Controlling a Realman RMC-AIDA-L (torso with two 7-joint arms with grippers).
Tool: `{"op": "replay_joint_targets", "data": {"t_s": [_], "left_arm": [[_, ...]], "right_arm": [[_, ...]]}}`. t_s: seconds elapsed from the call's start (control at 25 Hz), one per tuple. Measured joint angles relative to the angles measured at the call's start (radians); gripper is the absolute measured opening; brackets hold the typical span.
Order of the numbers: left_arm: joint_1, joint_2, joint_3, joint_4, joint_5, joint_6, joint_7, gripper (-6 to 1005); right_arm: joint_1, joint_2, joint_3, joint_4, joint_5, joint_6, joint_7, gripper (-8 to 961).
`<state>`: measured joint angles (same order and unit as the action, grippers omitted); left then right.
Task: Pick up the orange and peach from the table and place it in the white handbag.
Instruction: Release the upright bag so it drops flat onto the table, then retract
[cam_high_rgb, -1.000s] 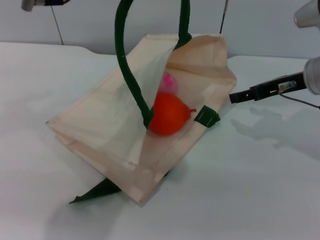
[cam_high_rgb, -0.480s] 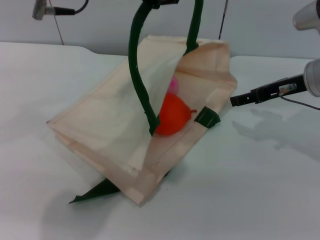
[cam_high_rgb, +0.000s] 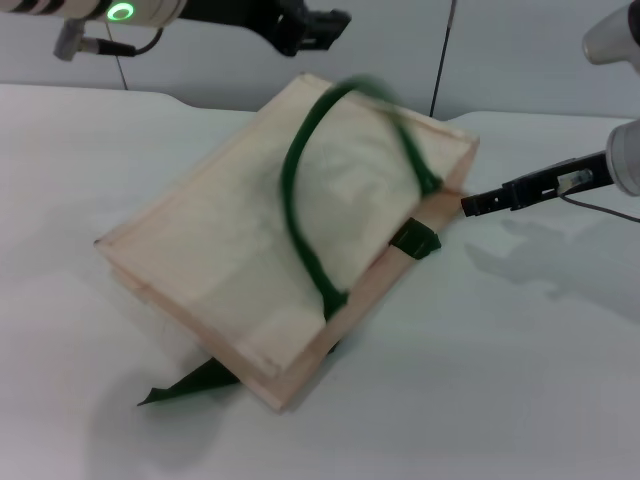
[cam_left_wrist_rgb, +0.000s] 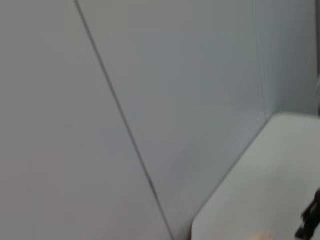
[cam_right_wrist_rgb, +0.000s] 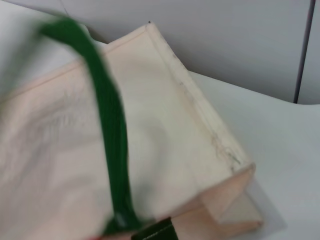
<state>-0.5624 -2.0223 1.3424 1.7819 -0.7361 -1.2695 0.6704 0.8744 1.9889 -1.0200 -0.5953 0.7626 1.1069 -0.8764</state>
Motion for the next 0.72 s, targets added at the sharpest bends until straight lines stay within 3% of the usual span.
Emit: {"op": "replay_joint_targets", "data": {"t_s": [0.28, 0.52, 0.72], "left_arm": [[-0.014, -0.005, -0.022, -0.010, 0.035, -0.018, -0.015, 498], [0.043, -0.007, -0.027, -0.007, 0.030, 0.104, -0.016, 496], [0.105, -0.008, -0.028, -0.016, 0.010, 0.236, -0.017, 495]], "right_arm": [[0.000, -0.001, 0.001, 0.000, -0.002, 0.001, 0.000, 770], [-0.018, 0.004, 0.044, -0.037, -0.004, -0.022, 0.001, 770], [-0.088, 0.018, 0.150, -0.175, -0.008, -0.034, -0.001, 769]]}}
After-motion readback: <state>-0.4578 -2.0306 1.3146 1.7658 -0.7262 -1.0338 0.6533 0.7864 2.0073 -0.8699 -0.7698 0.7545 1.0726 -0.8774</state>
